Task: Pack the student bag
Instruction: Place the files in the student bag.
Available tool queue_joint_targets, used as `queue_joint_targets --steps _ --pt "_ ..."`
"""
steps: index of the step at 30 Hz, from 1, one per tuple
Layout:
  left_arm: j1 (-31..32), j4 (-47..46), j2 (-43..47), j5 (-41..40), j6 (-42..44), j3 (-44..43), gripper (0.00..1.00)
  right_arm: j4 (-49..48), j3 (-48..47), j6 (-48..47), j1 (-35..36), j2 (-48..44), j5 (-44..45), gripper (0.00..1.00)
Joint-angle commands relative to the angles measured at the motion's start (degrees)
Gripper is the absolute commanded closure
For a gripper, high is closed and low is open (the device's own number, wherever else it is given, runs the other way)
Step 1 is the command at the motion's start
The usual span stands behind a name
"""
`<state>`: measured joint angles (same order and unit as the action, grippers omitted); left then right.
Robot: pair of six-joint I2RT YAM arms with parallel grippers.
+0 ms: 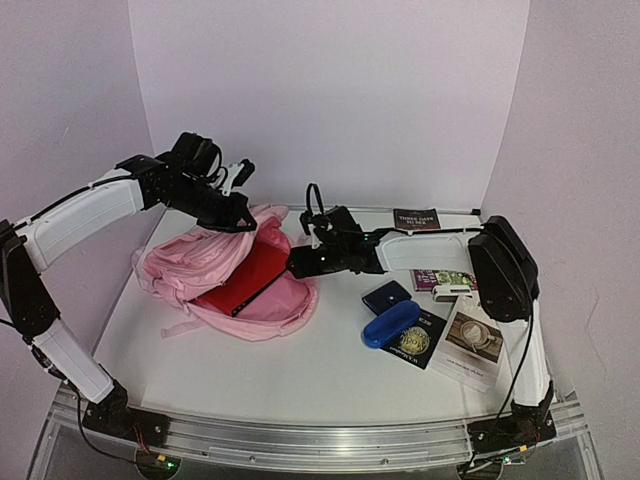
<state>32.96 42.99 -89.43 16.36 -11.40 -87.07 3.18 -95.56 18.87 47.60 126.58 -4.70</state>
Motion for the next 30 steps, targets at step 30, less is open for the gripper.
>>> queue_joint_targets --steps 30 --pt "-0.9 -5.5 5.3 -2.1 -0.2 6.4 1.0 16.5 -14.5 -7.8 -1.3 4.4 8.2 0.45"
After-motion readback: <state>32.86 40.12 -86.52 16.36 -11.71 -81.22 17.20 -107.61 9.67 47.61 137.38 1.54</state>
